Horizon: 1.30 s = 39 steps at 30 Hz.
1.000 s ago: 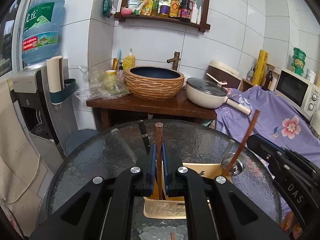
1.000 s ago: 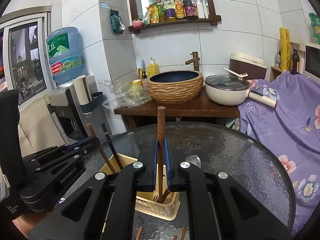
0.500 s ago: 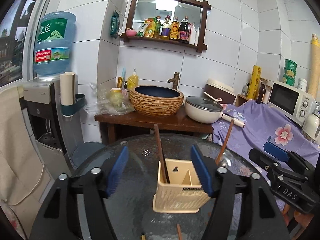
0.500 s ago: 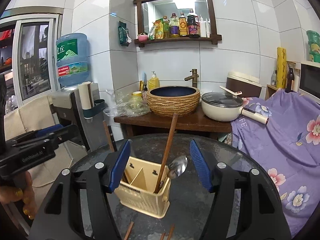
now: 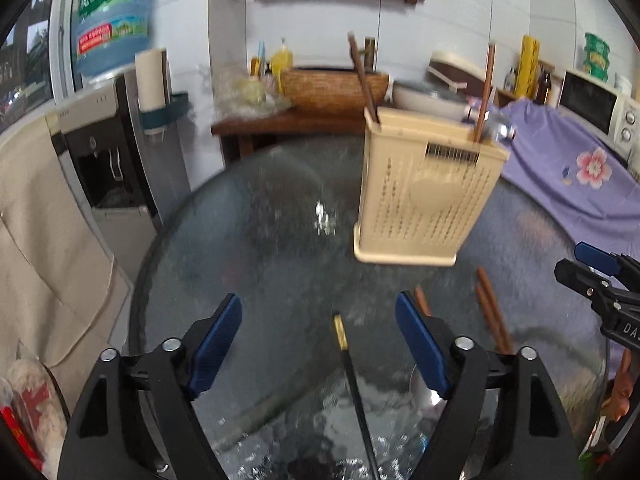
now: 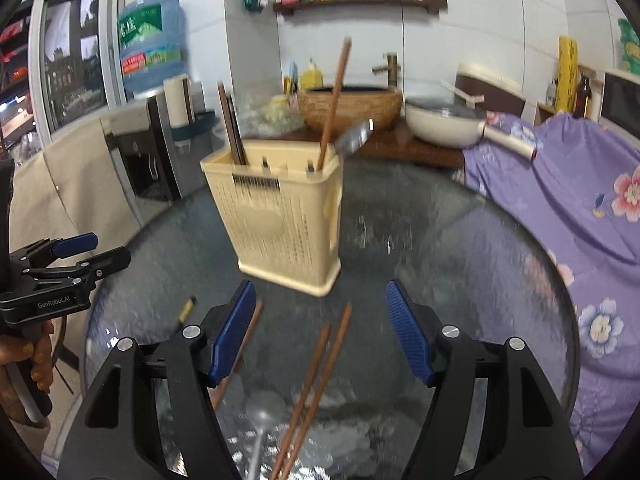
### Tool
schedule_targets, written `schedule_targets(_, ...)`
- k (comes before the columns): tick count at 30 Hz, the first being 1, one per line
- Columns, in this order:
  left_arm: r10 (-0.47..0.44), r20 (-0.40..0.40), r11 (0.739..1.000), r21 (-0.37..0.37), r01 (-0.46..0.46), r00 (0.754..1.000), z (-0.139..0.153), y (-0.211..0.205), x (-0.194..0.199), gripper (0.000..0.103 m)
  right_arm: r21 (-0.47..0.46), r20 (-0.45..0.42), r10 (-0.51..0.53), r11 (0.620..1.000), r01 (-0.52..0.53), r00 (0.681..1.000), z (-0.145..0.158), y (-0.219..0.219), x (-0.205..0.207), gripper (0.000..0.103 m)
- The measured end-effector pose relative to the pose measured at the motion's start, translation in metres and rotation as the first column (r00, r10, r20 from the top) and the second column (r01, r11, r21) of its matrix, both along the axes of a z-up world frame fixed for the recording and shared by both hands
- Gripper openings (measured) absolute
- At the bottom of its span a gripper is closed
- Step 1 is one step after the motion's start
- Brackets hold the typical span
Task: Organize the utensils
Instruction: 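Move the left tool to the black gold-tipped chopstick while the right tool approaches a brown chopstick, then close the left tool on the black chopstick while the right tool closes on the brown chopstick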
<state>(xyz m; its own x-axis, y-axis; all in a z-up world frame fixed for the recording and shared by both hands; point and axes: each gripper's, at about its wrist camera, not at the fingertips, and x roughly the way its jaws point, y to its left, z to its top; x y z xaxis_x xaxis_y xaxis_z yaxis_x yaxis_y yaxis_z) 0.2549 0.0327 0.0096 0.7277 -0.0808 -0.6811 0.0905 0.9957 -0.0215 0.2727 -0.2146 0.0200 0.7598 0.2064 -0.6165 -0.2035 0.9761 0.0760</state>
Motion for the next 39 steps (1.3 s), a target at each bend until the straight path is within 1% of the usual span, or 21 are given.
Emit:
schedule_targets(2, -0.001, -0.047, 1.0, 0.015, 0.002, 0.999, -0.018, 0.0, 0.001, 0.068, -0.002, -0.034, -0.014, 1.0, 0.014, 0.999, -0.015, -0.003, 0.001, 0.066)
schedule_targets(4, 0.0, -0.078, 1.0, 0.023, 0.002, 0.997, -0.031, 0.0, 0.002, 0.066, -0.015, -0.072, -0.032, 0.999, 0.031, 0.997, -0.032, -0.007, 0.004, 0.062)
schedule_targets(7, -0.001, -0.135, 1.0, 0.017, 0.004, 0.991, -0.049, 0.001, 0.007, 0.059, -0.02, -0.126, -0.044, 0.999, 0.042, 0.991, -0.048, -0.009, 0.012, 0.059)
schedule_targets(8, -0.002, -0.142, 1.0, 0.015, 0.004, 0.99, -0.052, 0.001, 0.007, 0.058, -0.02, -0.147, -0.048, 0.999, 0.045, 0.988, -0.055, -0.009, 0.015, 0.058)
schedule_targets(10, -0.003, -0.159, 1.0, 0.015, 0.005, 0.987, -0.058, 0.0, 0.009, 0.055, -0.023, -0.179, -0.048, 0.999, 0.044, 0.983, -0.063, -0.008, 0.021, 0.046)
schedule_targets(17, -0.012, -0.182, 1.0, 0.021, 0.016, 0.983, -0.068, -0.002, 0.015, 0.049, -0.056, -0.249, -0.067, 0.997, 0.055, 0.966, -0.084, -0.001, 0.035, 0.041)
schedule_targets(21, -0.011, -0.19, 1.0, 0.021, 0.016, 0.982, -0.071, -0.001, 0.018, 0.047, -0.059, -0.263, -0.064, 0.997, 0.05, 0.963, -0.088, 0.002, 0.039, 0.038)
schedule_targets(23, -0.011, -0.195, 1.0, 0.022, 0.015, 0.981, -0.073, -0.003, 0.019, 0.044, -0.073, -0.267, -0.067, 0.996, 0.049, 0.961, -0.09, 0.004, 0.041, 0.036)
schedule_targets(26, -0.009, -0.204, 1.0, 0.015, 0.013, 0.979, -0.075, -0.003, 0.021, 0.043, -0.077, -0.277, -0.066, 0.996, 0.046, 0.959, -0.092, 0.007, 0.043, 0.034)
schedule_targets(34, -0.007, -0.205, 0.998, 0.058, 0.019, 0.979, -0.076, -0.015, 0.025, 0.041, -0.116, -0.288, -0.09, 0.992, 0.058, 0.953, -0.096, 0.018, 0.05, 0.029)
schedule_targets(39, -0.006, -0.21, 0.998, 0.067, 0.021, 0.978, -0.075, -0.019, 0.028, 0.034, -0.139, -0.29, -0.115, 0.987, 0.077, 0.95, -0.095, 0.023, 0.055, 0.028)
